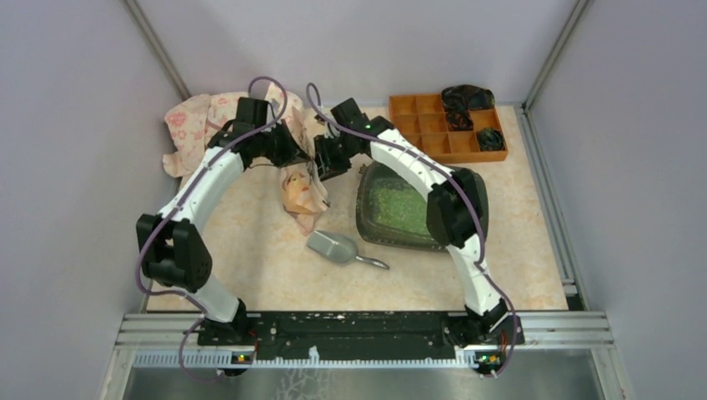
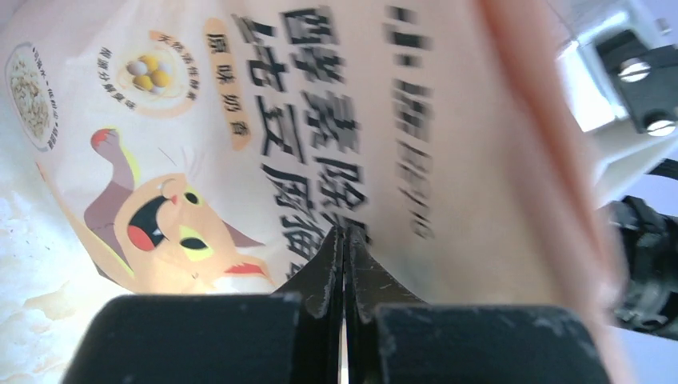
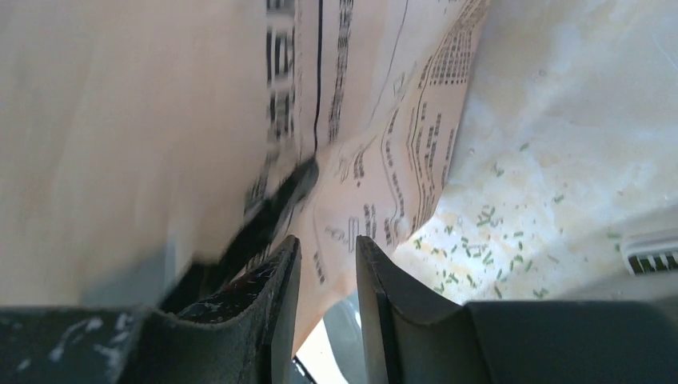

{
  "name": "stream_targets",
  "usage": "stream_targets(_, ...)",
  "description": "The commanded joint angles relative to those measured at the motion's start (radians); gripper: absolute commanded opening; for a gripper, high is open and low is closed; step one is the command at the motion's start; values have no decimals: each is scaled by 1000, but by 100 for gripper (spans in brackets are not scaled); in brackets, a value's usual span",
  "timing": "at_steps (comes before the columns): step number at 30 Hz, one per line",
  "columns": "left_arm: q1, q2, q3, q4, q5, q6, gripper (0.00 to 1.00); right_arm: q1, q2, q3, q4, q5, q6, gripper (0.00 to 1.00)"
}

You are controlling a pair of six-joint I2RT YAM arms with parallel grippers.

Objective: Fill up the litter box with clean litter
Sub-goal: Close the cat litter bag at the center of the board.

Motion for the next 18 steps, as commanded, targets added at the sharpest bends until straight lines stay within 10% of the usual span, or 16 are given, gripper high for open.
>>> stream_targets(1, 1, -122, 40, 11, -8, 12, 0, -29, -173, -88, 115, 42, 13, 32)
stream_targets(18, 55, 121, 192, 25, 76, -13, 0, -10, -12, 91, 227, -90, 120, 33)
